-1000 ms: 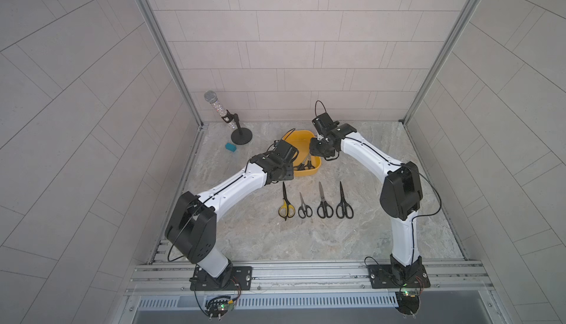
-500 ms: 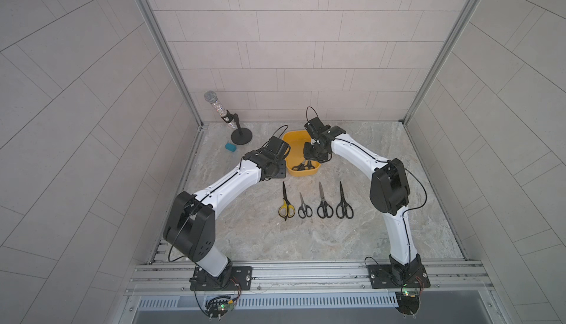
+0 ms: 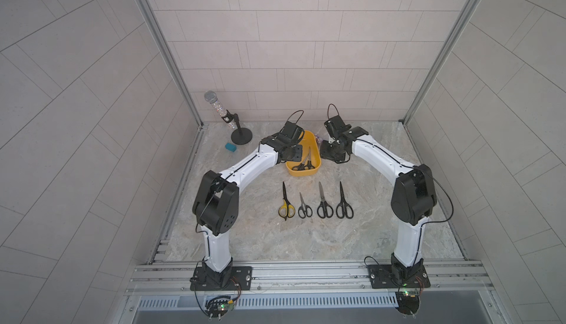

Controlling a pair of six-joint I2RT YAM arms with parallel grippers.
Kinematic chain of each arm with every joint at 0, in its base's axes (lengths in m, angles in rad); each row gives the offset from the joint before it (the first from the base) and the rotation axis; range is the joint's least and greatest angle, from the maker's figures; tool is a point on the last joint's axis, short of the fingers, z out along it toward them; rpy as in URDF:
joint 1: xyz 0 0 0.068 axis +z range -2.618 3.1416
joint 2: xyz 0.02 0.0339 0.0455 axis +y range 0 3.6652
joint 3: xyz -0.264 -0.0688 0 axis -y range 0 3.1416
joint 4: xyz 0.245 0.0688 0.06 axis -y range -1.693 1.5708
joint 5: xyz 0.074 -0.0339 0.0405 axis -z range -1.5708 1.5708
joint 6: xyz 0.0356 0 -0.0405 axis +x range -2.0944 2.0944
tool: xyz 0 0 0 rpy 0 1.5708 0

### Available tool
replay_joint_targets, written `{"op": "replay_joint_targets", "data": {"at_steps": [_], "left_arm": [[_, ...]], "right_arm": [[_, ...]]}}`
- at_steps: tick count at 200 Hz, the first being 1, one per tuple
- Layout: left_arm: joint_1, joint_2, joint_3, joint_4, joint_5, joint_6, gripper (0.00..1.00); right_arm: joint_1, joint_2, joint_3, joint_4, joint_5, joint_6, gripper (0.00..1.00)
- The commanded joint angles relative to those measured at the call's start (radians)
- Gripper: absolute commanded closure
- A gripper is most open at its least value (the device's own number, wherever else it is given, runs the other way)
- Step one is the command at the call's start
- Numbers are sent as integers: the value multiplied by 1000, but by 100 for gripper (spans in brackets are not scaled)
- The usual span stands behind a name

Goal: Take the scissors out of the storage box
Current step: Pick up the scissors from the storage box.

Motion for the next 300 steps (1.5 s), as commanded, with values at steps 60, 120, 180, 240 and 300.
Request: {"op": "replay_joint_targets", "data": {"at_steps": [60,120,180,240,300], "left_arm": [[-55,314,314,-260,-103,66,63],[-52,375,326,-267,-128,130,63],[-52,417,355,-266,-70,152,63],[-47,502,459,-343,-70,161,64],[-18,572,562,-455,15,145,67]], "right_arm": [[-52,-100,-113,-8,-28,-17,65],[-78,-104,-138,-5,-57,-18,65],[-87,-90,-132,2,-68,-14,65],[-97,-74,-116,-1,-80,-11,65],[-110,-63,-102,-3,-91,-4,65]]}}
